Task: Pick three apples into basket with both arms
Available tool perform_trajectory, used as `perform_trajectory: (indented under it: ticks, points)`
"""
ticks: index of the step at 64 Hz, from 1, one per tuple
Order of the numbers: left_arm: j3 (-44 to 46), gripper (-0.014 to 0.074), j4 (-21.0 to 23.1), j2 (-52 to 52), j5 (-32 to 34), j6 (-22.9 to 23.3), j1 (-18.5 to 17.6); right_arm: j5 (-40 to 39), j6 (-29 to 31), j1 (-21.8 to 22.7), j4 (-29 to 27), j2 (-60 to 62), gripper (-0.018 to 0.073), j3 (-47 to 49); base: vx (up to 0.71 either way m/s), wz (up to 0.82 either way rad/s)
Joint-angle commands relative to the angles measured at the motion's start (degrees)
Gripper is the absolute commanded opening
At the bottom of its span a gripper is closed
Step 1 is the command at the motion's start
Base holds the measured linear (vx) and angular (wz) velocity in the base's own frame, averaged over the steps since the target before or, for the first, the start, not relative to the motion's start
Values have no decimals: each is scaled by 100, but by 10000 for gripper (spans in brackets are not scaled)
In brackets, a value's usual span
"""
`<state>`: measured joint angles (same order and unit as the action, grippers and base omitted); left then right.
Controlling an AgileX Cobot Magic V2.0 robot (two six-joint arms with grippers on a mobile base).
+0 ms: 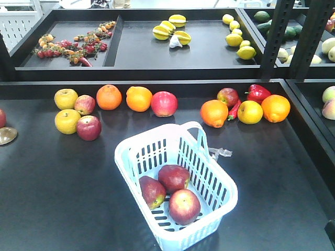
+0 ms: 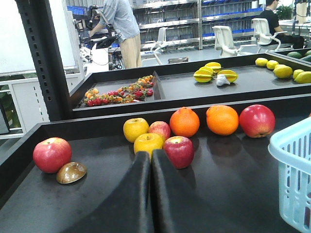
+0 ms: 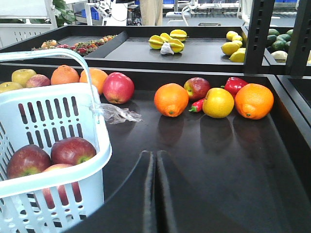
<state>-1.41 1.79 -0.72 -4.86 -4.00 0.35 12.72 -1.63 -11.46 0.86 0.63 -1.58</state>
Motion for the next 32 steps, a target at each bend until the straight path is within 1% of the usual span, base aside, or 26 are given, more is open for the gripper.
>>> perform_trajectory:
  ticks: [1,12,16,32]
  points:
    - [-129,-6,11,-86,384,44,15,-399,62,26,57,70,-2,-46,0,0]
    - [-129,-6,11,-86,384,44,15,-399,61,31,57,70,-2,-46,0,0]
    - [-129,-6,11,-86,384,44,15,-399,61,110,50,70,-2,-46,0,0]
    - [-129,-6,11,-86,384,44,15,-399,61,821,39,70,-2,-46,0,0]
